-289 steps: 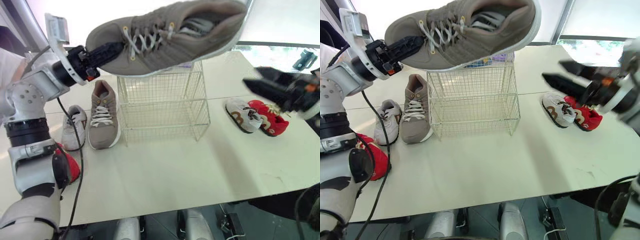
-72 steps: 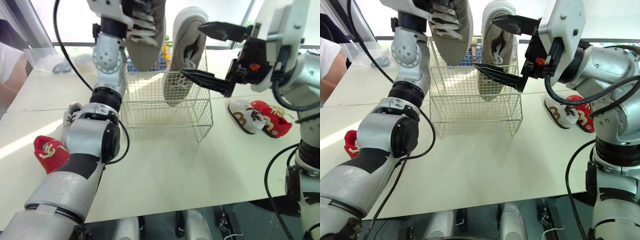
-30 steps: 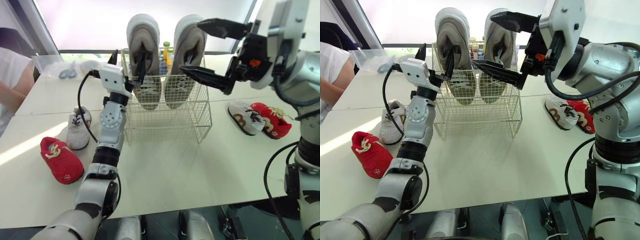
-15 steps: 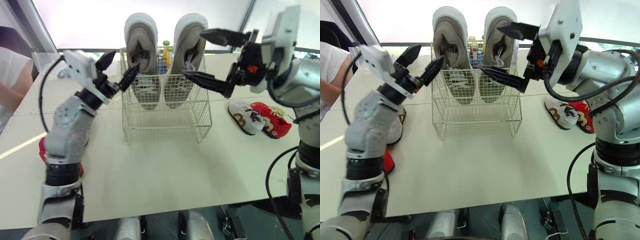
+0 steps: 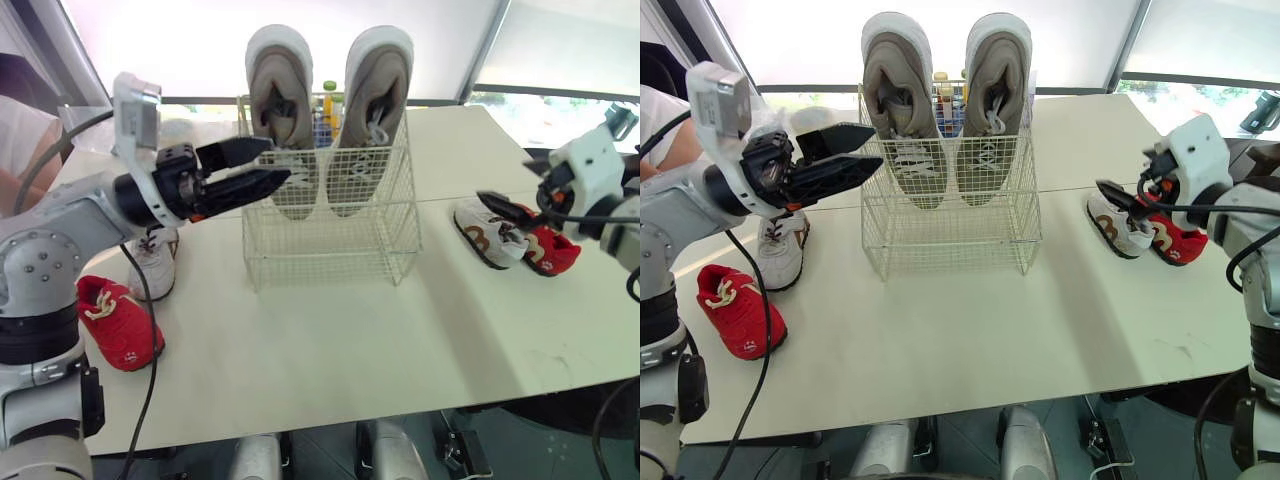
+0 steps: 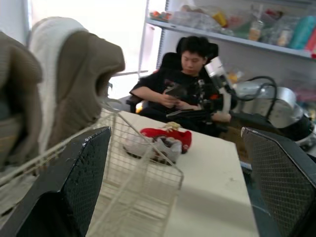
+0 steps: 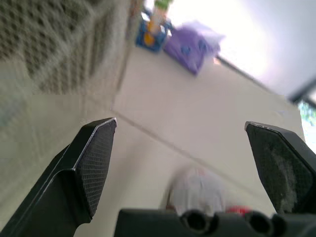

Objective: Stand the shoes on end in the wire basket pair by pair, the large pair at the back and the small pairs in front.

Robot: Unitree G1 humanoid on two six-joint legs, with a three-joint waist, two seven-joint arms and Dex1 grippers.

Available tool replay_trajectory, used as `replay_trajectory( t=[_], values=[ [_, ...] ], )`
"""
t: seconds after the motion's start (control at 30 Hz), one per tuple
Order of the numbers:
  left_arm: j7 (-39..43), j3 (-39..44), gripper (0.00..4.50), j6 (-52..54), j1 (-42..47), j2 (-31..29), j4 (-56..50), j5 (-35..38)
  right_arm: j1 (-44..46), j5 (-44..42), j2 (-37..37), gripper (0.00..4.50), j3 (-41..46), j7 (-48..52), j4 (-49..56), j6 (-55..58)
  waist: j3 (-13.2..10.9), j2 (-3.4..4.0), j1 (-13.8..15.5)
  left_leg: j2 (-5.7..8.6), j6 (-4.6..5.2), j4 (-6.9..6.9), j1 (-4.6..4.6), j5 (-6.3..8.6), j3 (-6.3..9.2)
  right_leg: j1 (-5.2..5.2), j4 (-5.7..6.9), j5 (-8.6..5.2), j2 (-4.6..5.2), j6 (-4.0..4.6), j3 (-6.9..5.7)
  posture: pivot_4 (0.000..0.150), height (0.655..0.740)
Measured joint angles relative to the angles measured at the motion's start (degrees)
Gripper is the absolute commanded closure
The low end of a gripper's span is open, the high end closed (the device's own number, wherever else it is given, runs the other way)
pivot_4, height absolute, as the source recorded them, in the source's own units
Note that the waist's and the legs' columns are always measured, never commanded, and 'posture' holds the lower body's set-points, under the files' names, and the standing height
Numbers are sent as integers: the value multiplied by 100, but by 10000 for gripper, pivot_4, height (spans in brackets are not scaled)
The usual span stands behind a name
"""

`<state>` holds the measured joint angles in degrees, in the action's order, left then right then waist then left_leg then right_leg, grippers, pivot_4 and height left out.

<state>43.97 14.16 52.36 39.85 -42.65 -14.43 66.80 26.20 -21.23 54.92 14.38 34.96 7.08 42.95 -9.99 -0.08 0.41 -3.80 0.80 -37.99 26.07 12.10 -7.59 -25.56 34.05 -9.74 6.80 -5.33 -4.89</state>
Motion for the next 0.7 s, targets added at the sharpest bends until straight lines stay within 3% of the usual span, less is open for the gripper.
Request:
replay_trajectory(
  t=[0.27, 0.7],
  values=[
    [202, -215, 1427, -160, -234, 58, -81, -458, -285, 186, -372, 0, 126, -144, -1079, -174, -2, -1, -17, 0, 0, 2, 0, 0, 2, 1, -3, -3, 0, -4, 0, 1500, 7400],
    [152, -385, 1427, -343, -490, 140, -413, -962, -496, 537, -852, 0, -84, -357, -1779, -511, -3, 0, -17, 1, -1, 2, 1, 0, 3, 0, -4, -5, 0, -8, 0, 1500, 7400]
  ],
)
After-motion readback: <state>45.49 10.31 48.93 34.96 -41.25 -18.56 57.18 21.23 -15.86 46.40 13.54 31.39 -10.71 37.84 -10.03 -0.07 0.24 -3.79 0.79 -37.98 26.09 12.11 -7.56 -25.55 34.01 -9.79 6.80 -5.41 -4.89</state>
